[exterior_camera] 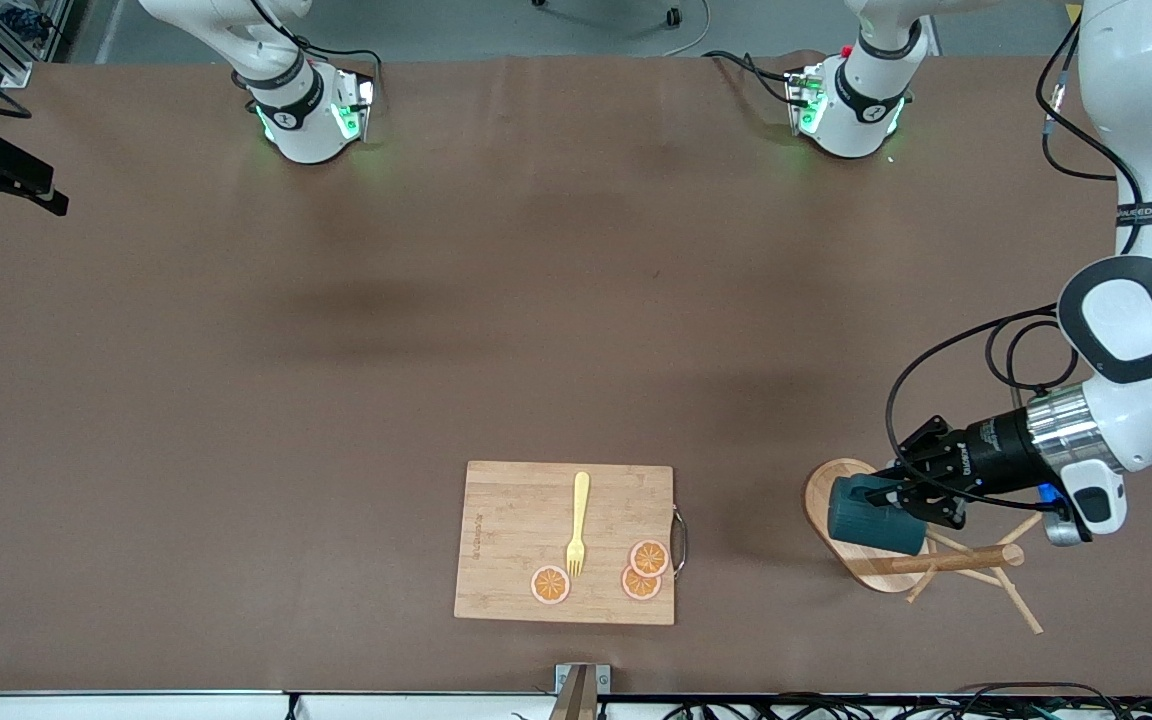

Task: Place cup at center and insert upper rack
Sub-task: 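Lower the mug onto the wooden stand base with the left gripper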

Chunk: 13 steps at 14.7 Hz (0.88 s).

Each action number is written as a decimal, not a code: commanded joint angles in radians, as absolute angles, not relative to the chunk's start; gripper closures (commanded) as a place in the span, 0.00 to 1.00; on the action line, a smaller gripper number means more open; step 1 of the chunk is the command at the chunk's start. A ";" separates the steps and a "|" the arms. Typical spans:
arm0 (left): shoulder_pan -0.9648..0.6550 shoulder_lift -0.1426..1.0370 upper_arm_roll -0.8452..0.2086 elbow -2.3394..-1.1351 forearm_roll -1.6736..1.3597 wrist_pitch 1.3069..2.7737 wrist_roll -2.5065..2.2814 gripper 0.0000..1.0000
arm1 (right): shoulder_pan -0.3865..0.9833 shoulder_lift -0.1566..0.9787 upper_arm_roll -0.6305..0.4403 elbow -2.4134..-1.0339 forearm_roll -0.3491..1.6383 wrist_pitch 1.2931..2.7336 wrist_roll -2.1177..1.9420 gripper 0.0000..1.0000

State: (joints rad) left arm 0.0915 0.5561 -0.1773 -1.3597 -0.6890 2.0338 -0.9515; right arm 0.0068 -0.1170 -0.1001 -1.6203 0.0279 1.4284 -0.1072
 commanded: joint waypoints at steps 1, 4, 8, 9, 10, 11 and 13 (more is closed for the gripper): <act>0.126 0.580 -0.186 -1.331 -0.774 2.033 -0.910 1.00 | -0.006 -0.140 -0.091 -1.629 0.046 1.424 -0.092 0.00; 0.162 0.591 -0.184 -1.338 -0.859 2.033 -0.845 1.00 | -0.005 -0.138 -0.089 -1.606 0.046 1.424 -0.077 0.00; 0.199 0.614 -0.184 -1.339 -0.932 2.026 -0.756 1.00 | -0.005 -0.130 -0.087 -1.577 0.046 1.408 -0.078 0.00; 0.210 0.617 -0.184 -1.341 -0.948 2.023 -0.730 1.00 | -0.003 -0.129 -0.087 -1.569 0.046 1.405 -0.078 0.00; 0.218 0.626 -0.184 -1.341 -0.963 2.020 -0.706 1.00 | -0.003 -0.129 -0.087 -1.566 0.046 1.398 -0.078 0.00; 0.228 0.629 -0.184 -1.342 -0.977 2.019 -0.687 1.00 | -0.002 -0.127 -0.087 -1.560 0.045 1.394 -0.081 0.00; 0.239 0.637 -0.184 -1.342 -0.985 2.016 -0.661 0.99 | 0.002 -0.127 -0.084 -1.554 0.035 1.385 -0.084 0.00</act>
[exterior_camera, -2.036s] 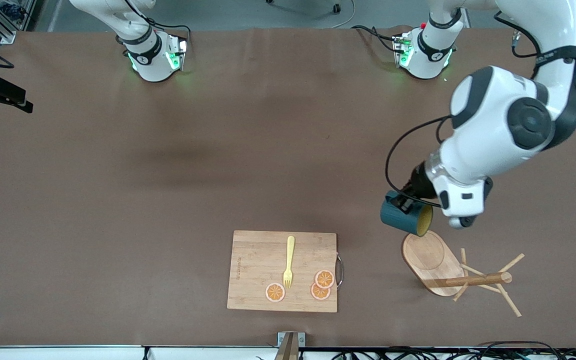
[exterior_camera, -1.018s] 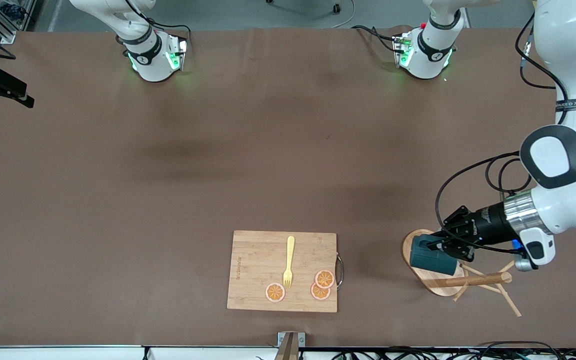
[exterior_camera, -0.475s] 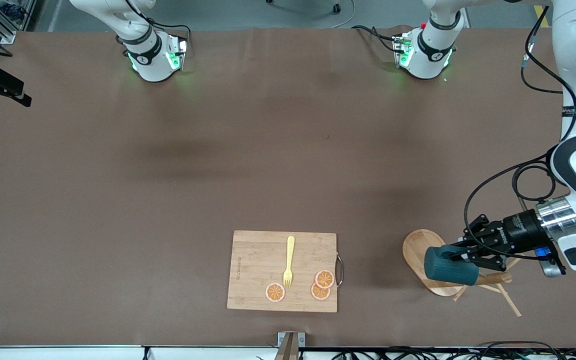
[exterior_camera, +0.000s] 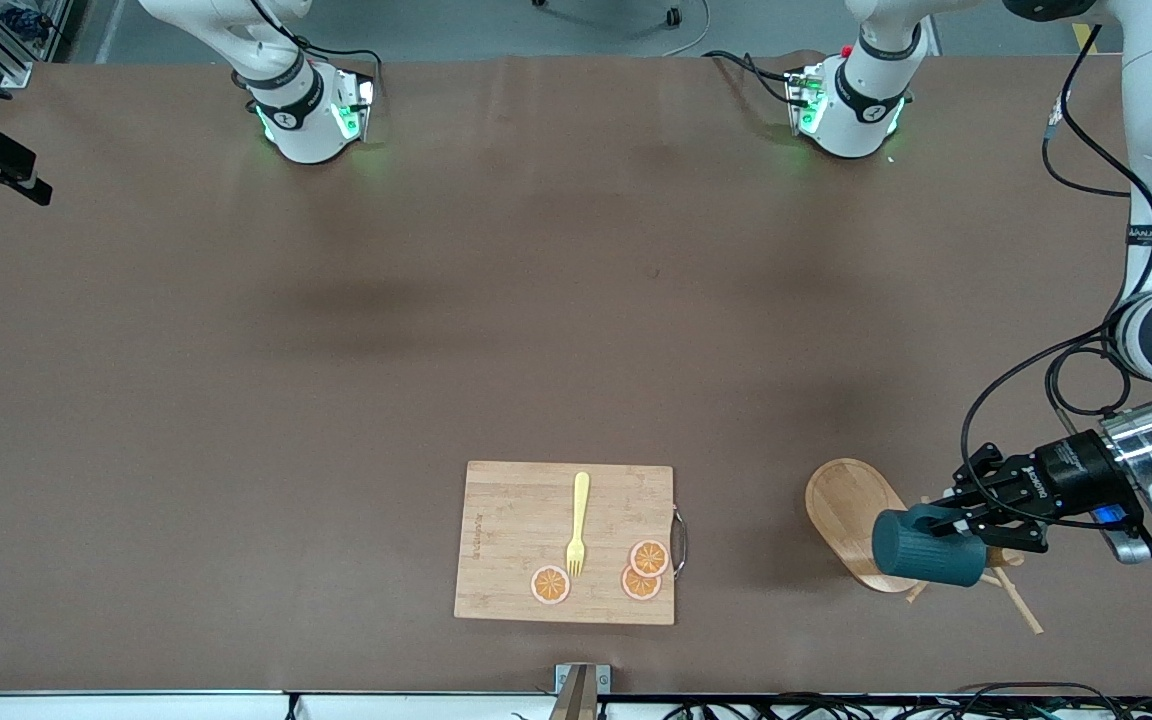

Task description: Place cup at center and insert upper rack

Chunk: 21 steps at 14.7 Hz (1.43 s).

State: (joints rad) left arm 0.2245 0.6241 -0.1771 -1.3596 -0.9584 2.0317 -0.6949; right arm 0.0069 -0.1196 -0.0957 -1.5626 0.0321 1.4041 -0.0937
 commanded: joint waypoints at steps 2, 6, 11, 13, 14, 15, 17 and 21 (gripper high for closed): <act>0.241 0.641 -0.184 -1.344 -0.986 2.016 -0.638 0.99 | 0.002 -0.127 -0.084 -1.545 0.034 1.378 -0.084 0.00; 0.244 0.652 -0.184 -1.344 -0.986 2.016 -0.634 0.93 | 0.003 -0.115 -0.084 -1.517 0.031 1.351 -0.086 0.00; 0.245 0.664 -0.183 -1.344 -0.983 2.016 -0.637 0.00 | 0.003 -0.117 -0.084 -1.522 0.031 1.316 -0.090 0.00; 0.242 0.655 -0.183 -1.342 -0.976 2.016 -0.643 0.00 | 0.003 -0.115 -0.083 -1.522 0.031 1.318 -0.089 0.00; 0.241 0.646 -0.183 -1.341 -0.962 2.016 -0.643 0.00 | 0.003 -0.115 -0.083 -1.520 0.031 1.321 -0.087 0.00; 0.235 0.622 -0.184 -1.341 -0.925 2.014 -0.643 0.00 | 0.003 -0.117 -0.083 -1.520 0.031 1.328 -0.086 0.00; 0.224 0.556 -0.198 -1.342 -0.740 2.014 -0.640 0.00 | 0.003 -0.118 -0.083 -1.520 0.029 1.356 -0.089 0.00; 0.216 0.414 -0.267 -1.368 -0.285 1.886 -0.554 0.00 | 0.002 -0.118 -0.083 -1.522 0.017 1.362 -0.092 0.00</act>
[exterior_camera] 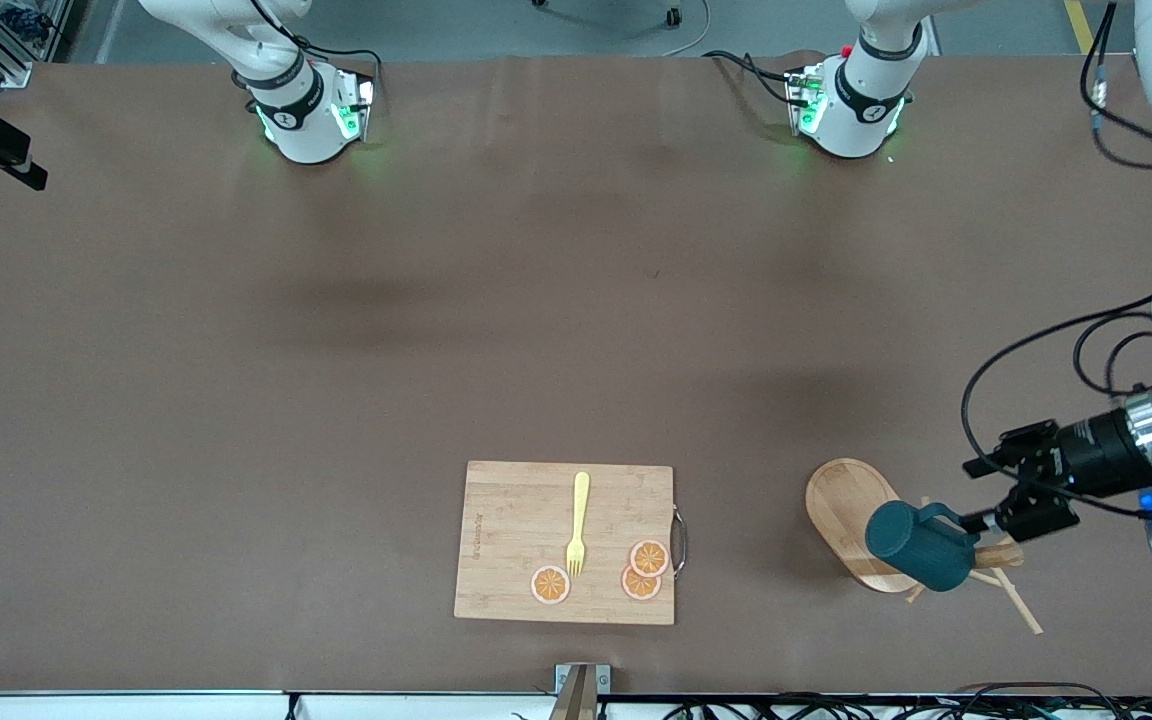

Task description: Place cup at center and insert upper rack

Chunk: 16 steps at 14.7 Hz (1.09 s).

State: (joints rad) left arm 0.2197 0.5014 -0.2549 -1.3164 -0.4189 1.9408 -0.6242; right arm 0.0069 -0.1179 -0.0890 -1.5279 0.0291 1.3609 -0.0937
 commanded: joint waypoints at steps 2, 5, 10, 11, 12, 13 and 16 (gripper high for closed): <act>0.215 0.361 -0.271 -1.388 -0.177 1.835 -0.471 0.00 | 0.002 -0.118 -0.083 -1.522 0.015 1.361 -0.092 0.00; 0.215 0.284 -0.282 -1.390 -0.083 1.714 -0.303 0.00 | 0.002 -0.118 -0.083 -1.522 0.015 1.358 -0.092 0.00; -0.007 0.082 -0.154 -1.518 0.015 1.624 -0.218 0.00 | 0.000 -0.118 -0.083 -1.523 0.015 1.355 -0.092 0.00; -0.037 0.027 -0.125 -1.573 0.015 1.624 -0.207 0.00 | 0.000 -0.118 -0.083 -1.523 0.015 1.355 -0.092 0.00; -0.046 -0.015 -0.094 -1.621 0.000 1.624 -0.203 0.00 | 0.000 -0.118 -0.083 -1.523 0.015 1.355 -0.092 0.00; -0.073 -0.055 -0.078 -1.662 -0.005 1.624 -0.174 0.00 | 0.000 -0.118 -0.083 -1.523 0.015 1.355 -0.092 0.00; -0.109 -0.155 -0.061 -1.764 0.008 1.626 -0.155 0.00 | 0.000 -0.118 -0.084 -1.523 0.015 1.355 -0.091 0.00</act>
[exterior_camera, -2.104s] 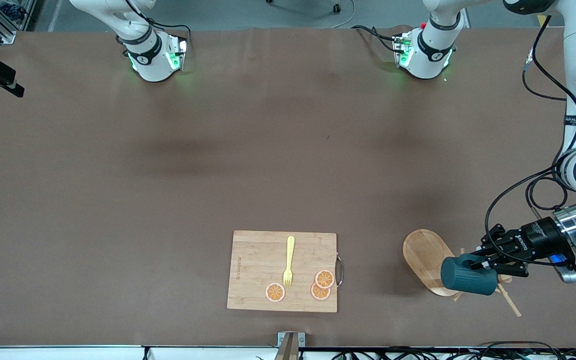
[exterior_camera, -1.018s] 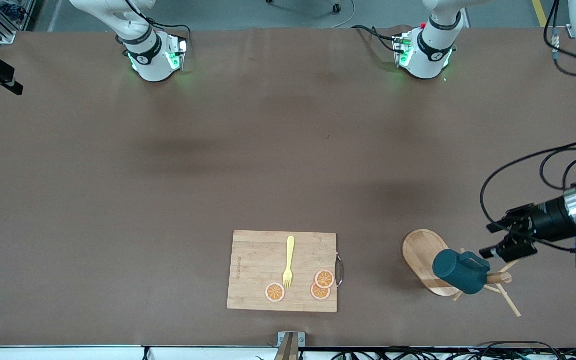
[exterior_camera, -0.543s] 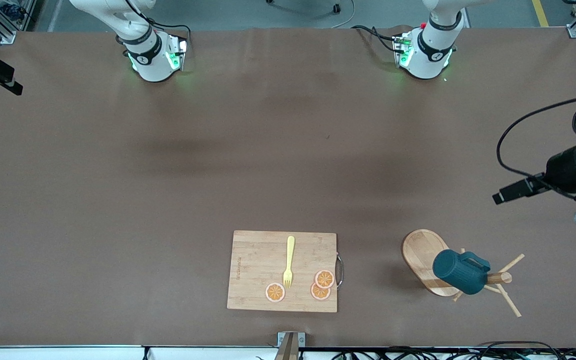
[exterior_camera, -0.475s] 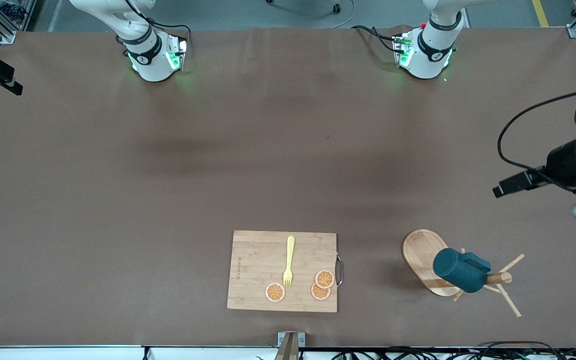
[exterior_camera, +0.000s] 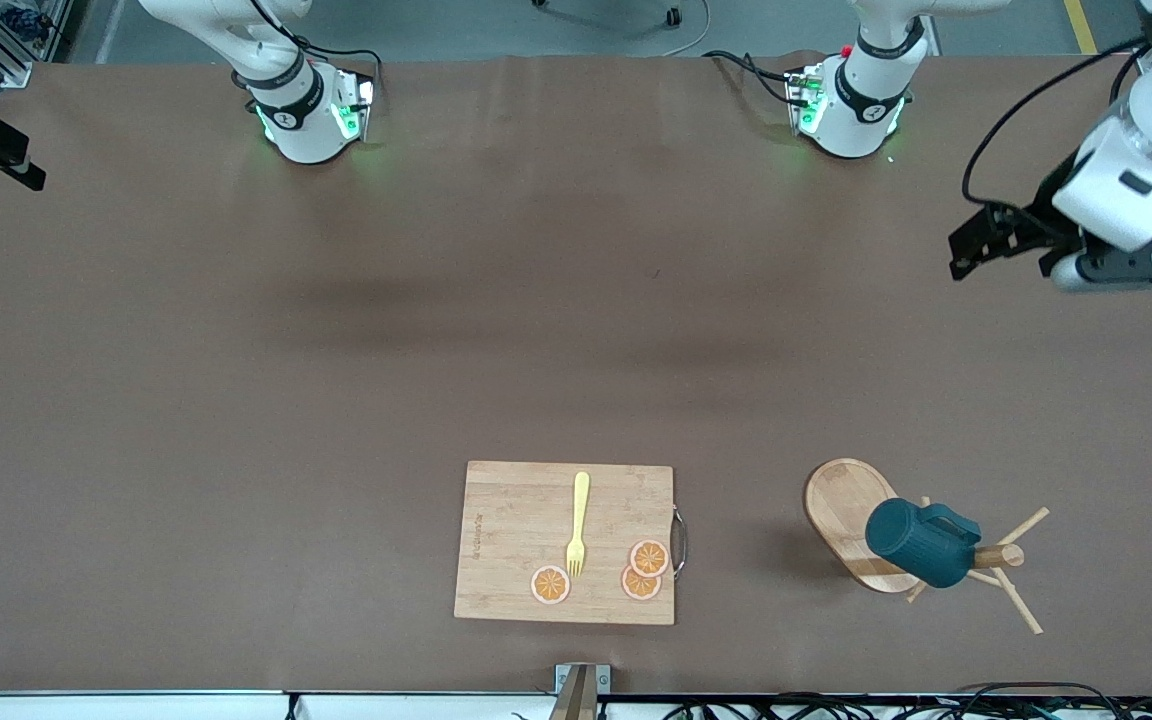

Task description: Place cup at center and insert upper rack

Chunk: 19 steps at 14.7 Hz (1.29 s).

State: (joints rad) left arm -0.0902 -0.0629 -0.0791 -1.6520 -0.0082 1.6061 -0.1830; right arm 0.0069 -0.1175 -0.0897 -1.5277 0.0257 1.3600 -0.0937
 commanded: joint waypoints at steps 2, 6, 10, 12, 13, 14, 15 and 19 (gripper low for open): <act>-0.120 -0.199 -0.057 -1.807 0.011 1.624 -0.153 0.00 | 0.000 -0.118 -0.083 -1.523 0.015 1.355 -0.092 0.00; -0.106 -0.175 -0.058 -1.741 0.012 1.577 -0.158 0.00 | 0.000 -0.118 -0.084 -1.523 0.015 1.355 -0.091 0.00; -0.091 -0.152 -0.057 -1.697 0.012 1.534 -0.149 0.00 | 0.000 -0.118 -0.083 -1.523 0.015 1.355 -0.091 0.00; -0.091 -0.153 -0.057 -1.695 0.012 1.529 -0.149 0.00 | 0.000 -0.118 -0.084 -1.523 0.015 1.355 -0.091 0.00; -0.091 -0.155 -0.057 -1.694 0.012 1.528 -0.147 0.00 | 0.000 -0.118 -0.084 -1.523 0.015 1.355 -0.091 0.00; -0.087 -0.155 -0.057 -1.694 0.012 1.528 -0.140 0.00 | 0.000 -0.118 -0.084 -1.522 0.015 1.355 -0.091 0.00; -0.081 -0.155 -0.057 -1.695 0.012 1.528 -0.123 0.00 | 0.000 -0.118 -0.084 -1.522 0.017 1.355 -0.091 0.00; -0.064 -0.155 -0.057 -1.695 0.012 1.508 -0.094 0.00 | 0.000 -0.118 -0.084 -1.523 0.015 1.355 -0.091 0.00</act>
State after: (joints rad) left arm -0.0670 -0.1666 -0.0560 -1.7247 -0.0051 1.5362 -0.1133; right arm 0.0069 -0.1174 -0.0897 -1.5277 0.0256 1.3600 -0.0937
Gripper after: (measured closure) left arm 0.000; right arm 0.000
